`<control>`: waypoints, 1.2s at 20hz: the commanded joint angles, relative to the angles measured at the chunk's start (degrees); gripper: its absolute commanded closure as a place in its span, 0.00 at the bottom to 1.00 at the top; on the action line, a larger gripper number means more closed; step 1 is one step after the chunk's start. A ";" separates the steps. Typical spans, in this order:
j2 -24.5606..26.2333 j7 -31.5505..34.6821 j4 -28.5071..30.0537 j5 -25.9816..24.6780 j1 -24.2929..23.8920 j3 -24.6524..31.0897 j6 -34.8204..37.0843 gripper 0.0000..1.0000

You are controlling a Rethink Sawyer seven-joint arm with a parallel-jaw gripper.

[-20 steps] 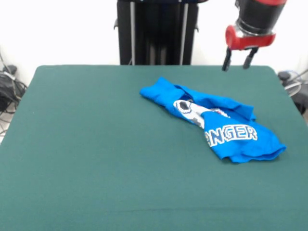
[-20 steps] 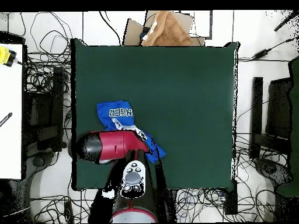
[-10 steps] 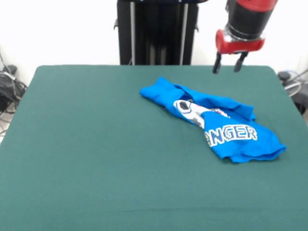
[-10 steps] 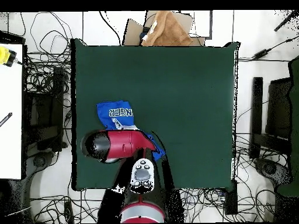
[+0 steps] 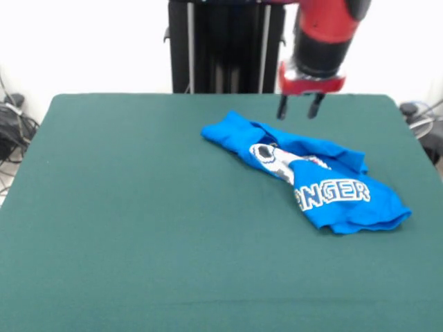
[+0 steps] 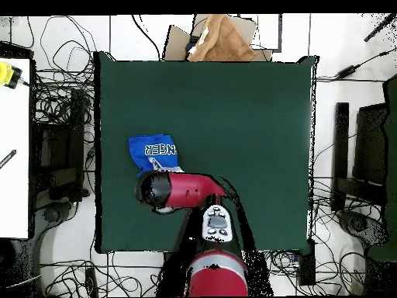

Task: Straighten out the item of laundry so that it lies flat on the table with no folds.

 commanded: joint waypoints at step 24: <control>20.84 8.20 -0.16 -8.25 -8.86 7.54 -33.34 0.00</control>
